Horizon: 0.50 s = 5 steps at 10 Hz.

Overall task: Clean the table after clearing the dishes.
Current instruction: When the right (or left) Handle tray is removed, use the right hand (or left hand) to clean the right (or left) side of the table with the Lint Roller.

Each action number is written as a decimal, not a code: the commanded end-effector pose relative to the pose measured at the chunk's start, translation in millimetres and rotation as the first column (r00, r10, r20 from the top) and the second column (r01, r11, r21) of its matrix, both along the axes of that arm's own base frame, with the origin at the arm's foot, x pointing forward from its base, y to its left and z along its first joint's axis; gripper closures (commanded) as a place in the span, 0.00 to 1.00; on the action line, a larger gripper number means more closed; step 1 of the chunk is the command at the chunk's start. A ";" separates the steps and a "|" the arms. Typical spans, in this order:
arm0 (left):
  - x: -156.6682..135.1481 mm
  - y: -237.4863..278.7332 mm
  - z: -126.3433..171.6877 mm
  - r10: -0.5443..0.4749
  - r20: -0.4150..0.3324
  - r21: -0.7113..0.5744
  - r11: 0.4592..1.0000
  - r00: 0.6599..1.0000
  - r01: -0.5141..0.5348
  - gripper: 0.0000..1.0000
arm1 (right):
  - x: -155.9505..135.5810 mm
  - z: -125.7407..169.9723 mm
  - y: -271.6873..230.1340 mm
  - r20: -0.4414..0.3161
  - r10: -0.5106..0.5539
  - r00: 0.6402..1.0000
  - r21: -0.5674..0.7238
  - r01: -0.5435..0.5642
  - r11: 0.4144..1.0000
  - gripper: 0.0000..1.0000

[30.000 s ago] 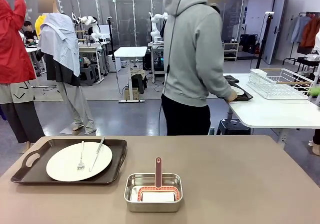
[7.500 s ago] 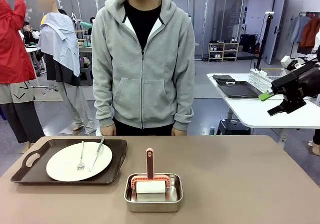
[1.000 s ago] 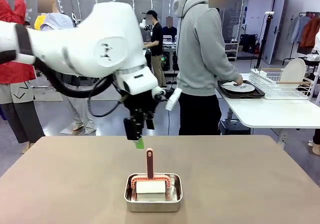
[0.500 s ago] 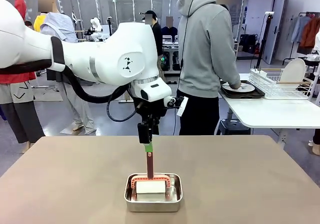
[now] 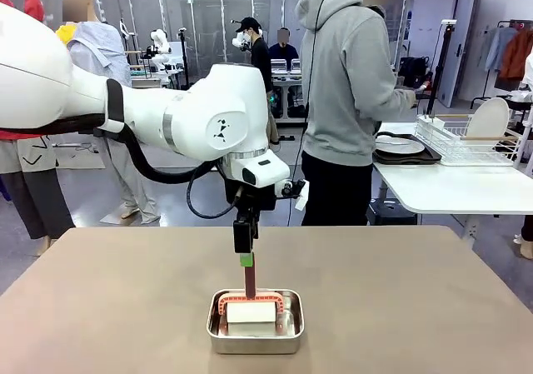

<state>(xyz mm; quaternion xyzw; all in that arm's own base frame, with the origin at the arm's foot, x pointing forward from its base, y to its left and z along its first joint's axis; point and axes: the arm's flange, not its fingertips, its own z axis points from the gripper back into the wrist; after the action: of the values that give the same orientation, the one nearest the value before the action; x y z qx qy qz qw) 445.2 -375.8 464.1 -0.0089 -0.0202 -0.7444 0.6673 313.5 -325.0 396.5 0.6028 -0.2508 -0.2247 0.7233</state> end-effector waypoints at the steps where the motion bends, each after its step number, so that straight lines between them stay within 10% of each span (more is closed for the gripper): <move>1: 5.8 -5.6 -7.5 0.029 -0.030 0.048 0.998 0.999 -0.028 0.00 | -4.4 3.4 1.6 0.000 0.011 1.000 -0.013 -0.011 1.000 0.00; 5: 8.2 -8.8 -35.1 0.077 -0.090 0.061 0.996 0.993 -0.072 0.00 | -4.4 3.4 1.6 0.000 0.011 1.000 -0.013 -0.011 1.000 0.00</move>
<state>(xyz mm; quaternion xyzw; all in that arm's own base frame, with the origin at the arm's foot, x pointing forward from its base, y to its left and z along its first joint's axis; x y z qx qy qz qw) 452.9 -379.7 425.7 -0.0246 0.0161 -0.7268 0.6863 313.5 -325.0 396.5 0.6028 -0.2508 -0.2247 0.7233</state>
